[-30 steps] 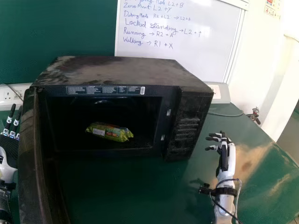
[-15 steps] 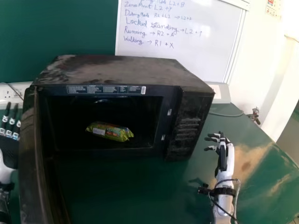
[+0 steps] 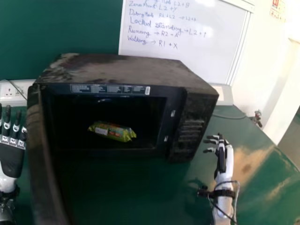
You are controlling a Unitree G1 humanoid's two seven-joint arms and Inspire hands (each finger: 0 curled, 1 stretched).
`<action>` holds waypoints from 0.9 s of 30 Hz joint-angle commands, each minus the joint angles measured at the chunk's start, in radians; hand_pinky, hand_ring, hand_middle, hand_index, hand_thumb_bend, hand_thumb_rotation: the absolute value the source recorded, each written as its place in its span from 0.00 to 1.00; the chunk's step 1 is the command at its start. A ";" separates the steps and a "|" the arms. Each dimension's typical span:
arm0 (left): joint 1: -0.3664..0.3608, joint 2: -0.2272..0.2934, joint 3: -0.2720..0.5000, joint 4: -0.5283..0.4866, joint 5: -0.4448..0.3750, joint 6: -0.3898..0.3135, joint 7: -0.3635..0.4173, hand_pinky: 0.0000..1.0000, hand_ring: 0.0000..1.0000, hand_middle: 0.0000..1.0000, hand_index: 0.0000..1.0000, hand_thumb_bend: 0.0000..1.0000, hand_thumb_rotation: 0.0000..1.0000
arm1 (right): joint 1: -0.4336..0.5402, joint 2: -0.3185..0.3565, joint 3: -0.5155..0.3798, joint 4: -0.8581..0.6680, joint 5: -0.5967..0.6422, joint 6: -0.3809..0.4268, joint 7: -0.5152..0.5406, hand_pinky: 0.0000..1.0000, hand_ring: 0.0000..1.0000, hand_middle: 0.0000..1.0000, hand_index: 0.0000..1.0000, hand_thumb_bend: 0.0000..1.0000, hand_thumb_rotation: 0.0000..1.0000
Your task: Put biscuit inside oven
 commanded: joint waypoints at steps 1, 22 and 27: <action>0.004 -0.021 -0.032 -0.042 -0.005 -0.004 -0.027 0.00 0.06 0.17 0.13 0.00 0.95 | 0.055 0.052 0.004 0.027 -0.011 0.000 -0.010 0.33 0.37 0.45 0.50 0.50 0.17; 0.006 0.027 -0.241 -0.024 -0.043 -0.341 -0.130 0.00 0.15 0.23 0.15 0.00 0.80 | 0.055 0.052 0.004 0.026 -0.015 0.001 -0.011 0.34 0.37 0.45 0.50 0.50 0.17; 0.014 0.091 -0.311 0.010 -0.038 -0.333 -0.130 0.00 0.14 0.23 0.15 0.00 0.79 | 0.056 0.054 0.000 0.026 -0.009 0.000 -0.001 0.34 0.37 0.45 0.50 0.50 0.17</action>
